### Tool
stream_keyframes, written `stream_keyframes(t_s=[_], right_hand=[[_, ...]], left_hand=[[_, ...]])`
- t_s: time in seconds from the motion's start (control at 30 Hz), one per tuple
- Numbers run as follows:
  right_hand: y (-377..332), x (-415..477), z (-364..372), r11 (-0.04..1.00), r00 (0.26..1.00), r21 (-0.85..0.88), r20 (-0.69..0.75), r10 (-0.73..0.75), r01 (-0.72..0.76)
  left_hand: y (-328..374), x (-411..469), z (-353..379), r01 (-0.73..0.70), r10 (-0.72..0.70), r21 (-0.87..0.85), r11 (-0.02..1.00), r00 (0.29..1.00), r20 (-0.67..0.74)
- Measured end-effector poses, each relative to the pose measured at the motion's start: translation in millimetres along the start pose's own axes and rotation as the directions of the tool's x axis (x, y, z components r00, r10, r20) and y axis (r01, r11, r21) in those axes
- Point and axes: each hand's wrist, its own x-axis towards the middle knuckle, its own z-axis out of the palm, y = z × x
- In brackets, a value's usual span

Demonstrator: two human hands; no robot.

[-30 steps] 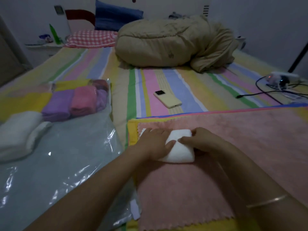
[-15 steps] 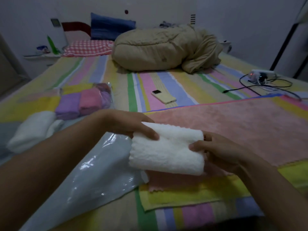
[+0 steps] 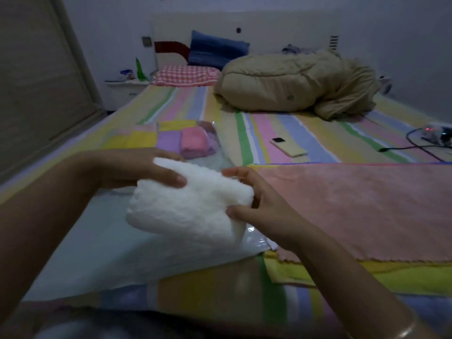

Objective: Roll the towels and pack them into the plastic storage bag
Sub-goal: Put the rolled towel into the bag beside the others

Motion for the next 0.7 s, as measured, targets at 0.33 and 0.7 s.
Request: stream_keyframes(t_s=[0.33,0.7], right_hand=[[80,31,35,0.903,0.947,-0.317,0.039,0.318,-0.290],[65,26,35,0.773,0.986,-0.634,0.116,0.118,-0.018]], left_hand=[[-128,7,35,0.330,-0.264,0.198,0.923,0.918,-0.296],[-119,7,30,0.295,-0.293,0.139,0.945,0.955,-0.035]])
